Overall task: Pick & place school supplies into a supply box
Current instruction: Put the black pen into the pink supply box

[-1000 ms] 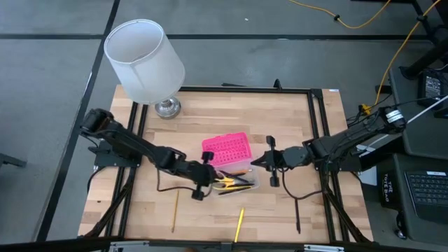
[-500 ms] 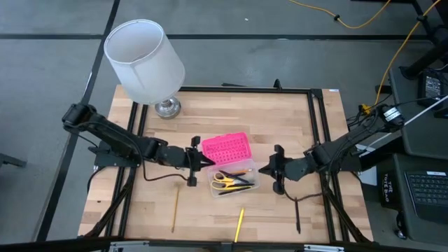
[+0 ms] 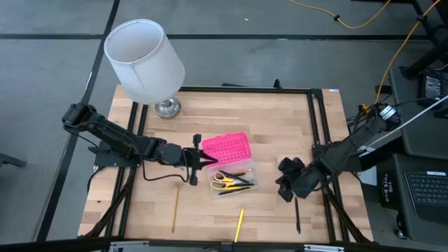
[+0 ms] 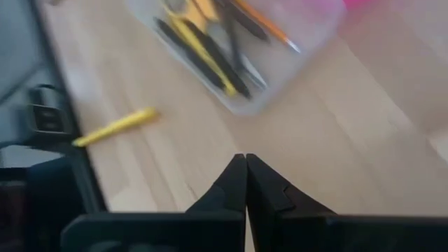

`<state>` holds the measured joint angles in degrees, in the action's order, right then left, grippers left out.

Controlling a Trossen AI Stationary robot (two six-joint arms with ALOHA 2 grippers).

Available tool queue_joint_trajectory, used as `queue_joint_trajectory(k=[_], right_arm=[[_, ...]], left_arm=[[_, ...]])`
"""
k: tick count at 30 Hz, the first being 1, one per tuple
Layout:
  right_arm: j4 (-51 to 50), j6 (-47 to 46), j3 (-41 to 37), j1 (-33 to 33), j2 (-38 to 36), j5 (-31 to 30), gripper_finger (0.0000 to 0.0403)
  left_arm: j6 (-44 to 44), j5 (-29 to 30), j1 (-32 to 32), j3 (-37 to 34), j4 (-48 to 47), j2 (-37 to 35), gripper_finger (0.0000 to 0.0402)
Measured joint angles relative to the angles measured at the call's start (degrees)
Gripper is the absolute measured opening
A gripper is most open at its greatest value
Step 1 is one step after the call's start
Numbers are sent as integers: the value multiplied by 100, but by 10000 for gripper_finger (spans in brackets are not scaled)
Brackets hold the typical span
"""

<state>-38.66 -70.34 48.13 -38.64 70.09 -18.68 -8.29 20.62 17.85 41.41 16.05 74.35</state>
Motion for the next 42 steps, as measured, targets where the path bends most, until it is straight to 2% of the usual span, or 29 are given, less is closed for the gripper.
queue_joint_trajectory(k=[3,10,13,17,22,32,42], right_arm=[[-767,-747,410,-178,363,109,3],[-2107,-1962,1599,-602,1366,872,4],[-2758,-2554,2055,-792,1709,943,5],[-3172,-3301,2448,-1037,1995,957,6],[-3247,-4047,2514,-1272,2137,1268,7],[-3536,-4064,2512,-1586,2391,1277,8],[-3093,-4086,2512,-1585,2599,1343,8]], left_arm=[[-2,-2,0,2,210,0,4],[54,-4,-1,2,164,0,2],[276,-7,15,2,138,0,5],[450,-11,44,2,132,0,5],[467,-15,44,2,130,0,2],[467,-14,44,2,130,2,2],[455,-13,44,2,130,2,6]])
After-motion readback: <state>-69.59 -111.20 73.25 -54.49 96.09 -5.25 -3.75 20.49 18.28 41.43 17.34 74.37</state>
